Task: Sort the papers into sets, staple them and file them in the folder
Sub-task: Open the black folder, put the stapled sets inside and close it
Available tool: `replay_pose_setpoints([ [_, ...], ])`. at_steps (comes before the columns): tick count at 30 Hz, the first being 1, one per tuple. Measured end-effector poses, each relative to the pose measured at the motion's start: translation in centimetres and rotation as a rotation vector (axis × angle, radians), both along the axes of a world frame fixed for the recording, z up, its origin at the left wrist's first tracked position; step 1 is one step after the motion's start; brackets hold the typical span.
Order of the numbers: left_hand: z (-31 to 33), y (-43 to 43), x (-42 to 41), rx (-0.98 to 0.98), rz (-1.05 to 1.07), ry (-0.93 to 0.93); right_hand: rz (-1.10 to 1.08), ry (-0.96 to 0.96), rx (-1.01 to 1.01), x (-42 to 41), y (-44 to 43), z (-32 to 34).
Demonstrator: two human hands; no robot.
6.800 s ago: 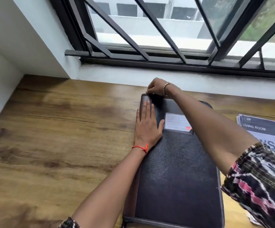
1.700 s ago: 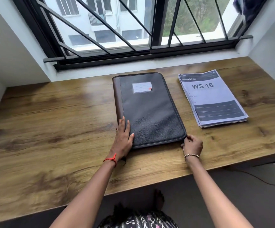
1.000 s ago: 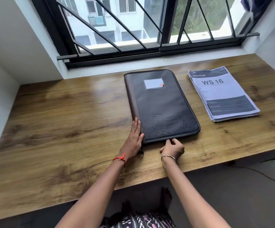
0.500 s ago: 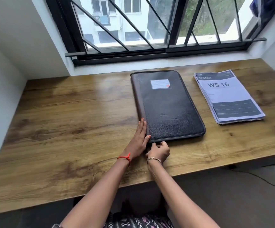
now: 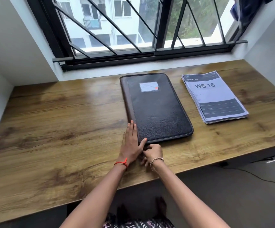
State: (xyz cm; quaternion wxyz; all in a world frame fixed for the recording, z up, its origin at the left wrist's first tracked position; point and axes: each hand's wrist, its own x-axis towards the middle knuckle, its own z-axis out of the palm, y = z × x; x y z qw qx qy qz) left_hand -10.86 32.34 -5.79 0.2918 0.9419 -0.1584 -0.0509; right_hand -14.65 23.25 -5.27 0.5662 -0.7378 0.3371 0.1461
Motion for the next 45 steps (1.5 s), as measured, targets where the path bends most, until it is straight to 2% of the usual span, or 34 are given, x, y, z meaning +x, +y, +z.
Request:
replay_pose_setpoints([
  [2,0.7,-0.8,-0.2,0.13,-0.008,-0.061,0.188,0.153,0.072,0.1,-2.1,1.5],
  [4,1.1,-2.0,-0.2,0.222,-0.075,-0.092,0.259,0.23,0.068,0.5,-5.3,2.7],
  [8,1.0,-4.7,0.4,0.432,-0.168,-0.121,0.126,0.229,-0.053,1.7,-12.6,3.5],
  [11,1.1,-6.3,1.1,0.524,-0.166,-0.064,-0.014,0.209,-0.204,2.3,-17.2,3.0],
  [14,1.8,-6.8,1.1,0.588,-0.162,-0.066,-0.146,0.039,-0.423,2.7,-20.0,2.6],
  [19,1.0,-6.9,1.2,0.623,-0.191,-0.043,-0.145,-0.257,-0.41,2.6,-20.6,3.0],
  [24,0.6,-7.0,1.0,0.616,-0.154,-0.05,-0.318,-0.427,-0.315,3.1,-20.2,2.3],
  [27,1.6,-6.8,0.9,0.573,-0.149,-0.085,-0.302,-0.509,-0.338,3.4,-19.9,2.9],
  [30,2.6,-6.5,0.6,0.449,-0.09,-0.117,-0.222,-0.579,-0.376,3.9,-19.5,3.2],
  [33,3.2,-5.7,-0.3,0.254,-0.02,-0.172,-0.148,-0.6,-0.347,4.5,-18.7,3.0],
  [39,3.0,-4.7,-2.1,-0.323,0.207,-0.201,0.041,-0.588,-0.334,5.4,-16.2,2.8],
  [45,4.1,-4.9,-2.8,-0.548,0.428,-0.313,0.245,-0.611,-0.321,5.5,-14.5,2.8],
])
